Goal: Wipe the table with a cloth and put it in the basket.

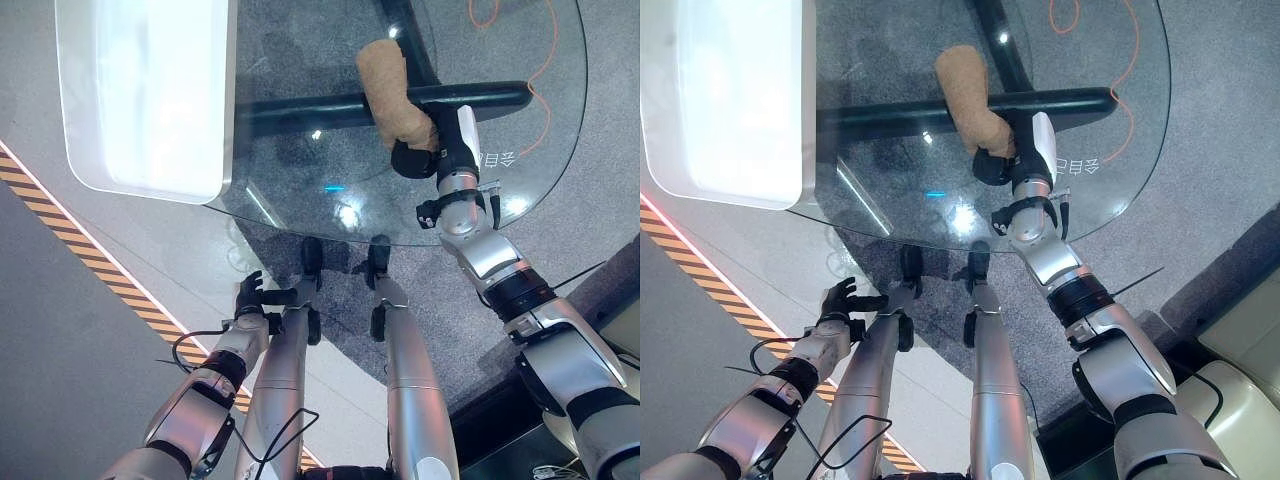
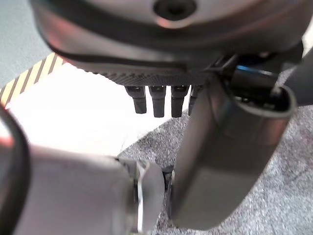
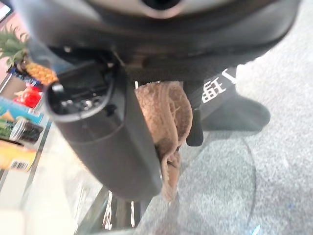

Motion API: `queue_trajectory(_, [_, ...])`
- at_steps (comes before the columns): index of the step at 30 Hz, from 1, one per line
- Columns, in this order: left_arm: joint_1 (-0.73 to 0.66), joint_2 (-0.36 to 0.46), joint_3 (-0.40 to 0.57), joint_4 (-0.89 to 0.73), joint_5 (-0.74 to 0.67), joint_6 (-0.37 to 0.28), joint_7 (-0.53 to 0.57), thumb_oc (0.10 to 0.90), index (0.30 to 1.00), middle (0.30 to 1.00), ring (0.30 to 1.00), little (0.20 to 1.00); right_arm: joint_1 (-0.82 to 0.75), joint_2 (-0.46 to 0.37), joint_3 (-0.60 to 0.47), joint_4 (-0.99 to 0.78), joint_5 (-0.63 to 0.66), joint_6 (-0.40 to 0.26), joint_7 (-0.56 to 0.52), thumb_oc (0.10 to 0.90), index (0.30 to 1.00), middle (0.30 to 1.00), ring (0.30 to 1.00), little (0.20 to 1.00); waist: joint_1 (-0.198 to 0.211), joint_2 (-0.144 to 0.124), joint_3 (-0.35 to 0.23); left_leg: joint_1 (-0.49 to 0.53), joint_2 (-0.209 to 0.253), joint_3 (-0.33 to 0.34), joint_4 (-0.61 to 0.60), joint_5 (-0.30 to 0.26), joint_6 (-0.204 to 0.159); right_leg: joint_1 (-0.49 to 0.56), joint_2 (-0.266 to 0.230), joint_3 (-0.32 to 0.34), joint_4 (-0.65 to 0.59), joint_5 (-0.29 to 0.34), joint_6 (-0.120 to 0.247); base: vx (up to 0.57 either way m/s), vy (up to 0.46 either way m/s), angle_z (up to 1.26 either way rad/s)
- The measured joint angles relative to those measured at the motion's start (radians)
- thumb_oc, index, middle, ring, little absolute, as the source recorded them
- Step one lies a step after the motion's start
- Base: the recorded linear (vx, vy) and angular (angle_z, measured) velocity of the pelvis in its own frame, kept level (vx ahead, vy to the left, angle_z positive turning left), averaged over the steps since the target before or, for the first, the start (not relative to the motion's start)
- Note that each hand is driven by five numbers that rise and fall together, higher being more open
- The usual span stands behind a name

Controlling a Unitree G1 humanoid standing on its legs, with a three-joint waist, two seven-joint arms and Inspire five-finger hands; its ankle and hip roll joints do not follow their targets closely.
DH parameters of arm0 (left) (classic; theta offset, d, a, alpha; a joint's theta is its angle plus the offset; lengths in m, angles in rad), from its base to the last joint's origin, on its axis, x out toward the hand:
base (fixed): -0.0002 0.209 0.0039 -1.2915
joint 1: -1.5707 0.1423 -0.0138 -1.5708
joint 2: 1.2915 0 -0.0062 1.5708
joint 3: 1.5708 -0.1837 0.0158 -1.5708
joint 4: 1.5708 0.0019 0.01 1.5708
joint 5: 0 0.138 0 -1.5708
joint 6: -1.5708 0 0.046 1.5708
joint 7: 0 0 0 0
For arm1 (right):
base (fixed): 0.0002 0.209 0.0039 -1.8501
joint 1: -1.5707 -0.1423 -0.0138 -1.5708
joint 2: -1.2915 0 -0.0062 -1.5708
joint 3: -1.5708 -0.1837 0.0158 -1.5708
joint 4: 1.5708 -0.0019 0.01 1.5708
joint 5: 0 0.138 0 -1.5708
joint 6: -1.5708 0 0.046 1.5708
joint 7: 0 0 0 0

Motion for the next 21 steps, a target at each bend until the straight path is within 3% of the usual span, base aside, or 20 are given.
queue_trajectory(7, [0.000, 0.001, 0.000, -0.011, 0.001, 0.002, 0.000, 0.800, 0.900, 0.900, 0.900, 0.900, 0.008, -0.007, 0.043, -0.038, 0.001, 0.000, 0.098, 0.100, 0.300, 0.300, 0.300, 0.200, 0.004, 0.010, 0.000, 0.001, 0.001, -0.019, -0.002, 0.006, -0.009, 0.003, 0.000, -0.021, 0.009, -0.004, -0.007, 0.00, 0.002, 0.05])
queue_trajectory(12, [0.000, 0.000, -0.001, -0.014, 0.015, 0.002, 0.002, 0.800, 0.900, 0.900, 0.900, 0.900, 0.036, 0.023, 0.068, -0.040, 0.002, -0.001, 0.120, 0.100, 0.300, 0.300, 0.300, 0.200, 0.024, 0.010, 0.000, 0.010, 0.001, -0.023, -0.003, 0.009, -0.013, 0.003, 0.000, -0.023, 0.029, -0.018, -0.014, 0.00, 0.001, 0.03])
queue_trajectory(21, [0.005, 0.000, -0.001, -0.015, 0.021, 0.006, 0.017, 0.800, 0.900, 0.900, 0.900, 0.900, 0.042, 0.014, 0.074, -0.058, 0.001, -0.002, 0.191, 0.100, 0.300, 0.300, 0.300, 0.200, 0.024, 0.010, 0.000, 0.010, -0.002, -0.033, -0.004, 0.011, -0.016, 0.003, -0.003, -0.026, 0.035, -0.024, -0.015, 0.00, -0.008, 0.02])
